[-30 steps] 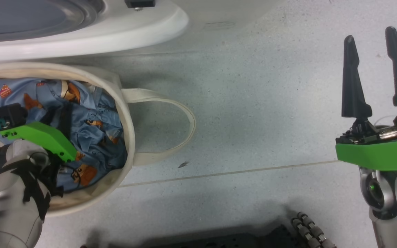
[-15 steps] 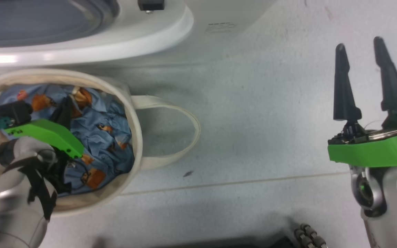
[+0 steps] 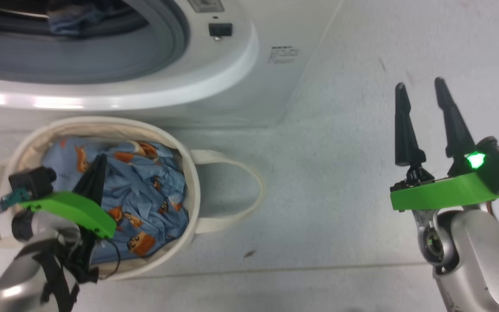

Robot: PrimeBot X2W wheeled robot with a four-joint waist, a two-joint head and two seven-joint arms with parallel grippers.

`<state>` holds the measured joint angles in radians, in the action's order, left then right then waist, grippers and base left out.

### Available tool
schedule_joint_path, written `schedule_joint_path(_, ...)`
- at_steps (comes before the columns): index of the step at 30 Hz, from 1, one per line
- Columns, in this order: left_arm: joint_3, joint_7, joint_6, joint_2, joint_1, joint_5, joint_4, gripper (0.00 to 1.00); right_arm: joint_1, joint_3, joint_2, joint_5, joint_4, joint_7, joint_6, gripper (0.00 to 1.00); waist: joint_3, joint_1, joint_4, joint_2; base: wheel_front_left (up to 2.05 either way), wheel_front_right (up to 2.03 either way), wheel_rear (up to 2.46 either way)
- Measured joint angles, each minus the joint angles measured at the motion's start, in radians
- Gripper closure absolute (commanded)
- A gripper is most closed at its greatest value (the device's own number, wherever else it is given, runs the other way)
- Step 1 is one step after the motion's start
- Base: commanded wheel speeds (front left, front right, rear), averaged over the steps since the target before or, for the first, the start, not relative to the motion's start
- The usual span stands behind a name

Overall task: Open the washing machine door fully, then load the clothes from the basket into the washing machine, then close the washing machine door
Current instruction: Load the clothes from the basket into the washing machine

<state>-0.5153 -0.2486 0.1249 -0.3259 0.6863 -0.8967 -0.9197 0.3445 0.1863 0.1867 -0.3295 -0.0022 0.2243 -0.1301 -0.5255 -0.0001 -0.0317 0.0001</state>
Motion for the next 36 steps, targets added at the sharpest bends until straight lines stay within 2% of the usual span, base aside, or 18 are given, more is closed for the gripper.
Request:
schedule_joint_path(8,0.113,0.000,0.000,0.006,-0.144,0.113,0.134,1.00,-0.008,0.032,0.002,-0.068,0.108,0.025,0.000,0.00,0.137,-0.0001,0.037,0.0000,0.00,0.00,0.00)
schedule_joint_path(16,0.169,0.000,0.000,0.013,-0.263,0.198,0.258,1.00,-0.074,0.041,0.003,-0.127,0.144,0.025,0.000,0.00,0.273,0.0000,0.078,0.0000,0.00,0.00,0.00)
schedule_joint_path(30,0.198,0.000,0.000,0.006,-0.358,0.263,0.441,1.00,-0.201,0.030,-0.014,-0.192,0.158,0.025,0.000,0.00,0.470,-0.0001,0.116,0.0000,0.00,0.00,0.00)
schedule_joint_path(36,0.210,0.000,0.000,-0.018,-0.365,0.270,0.496,1.00,-0.238,0.027,-0.014,-0.202,0.157,0.025,0.000,0.00,0.512,0.0001,0.115,0.0000,0.00,0.00,0.00)
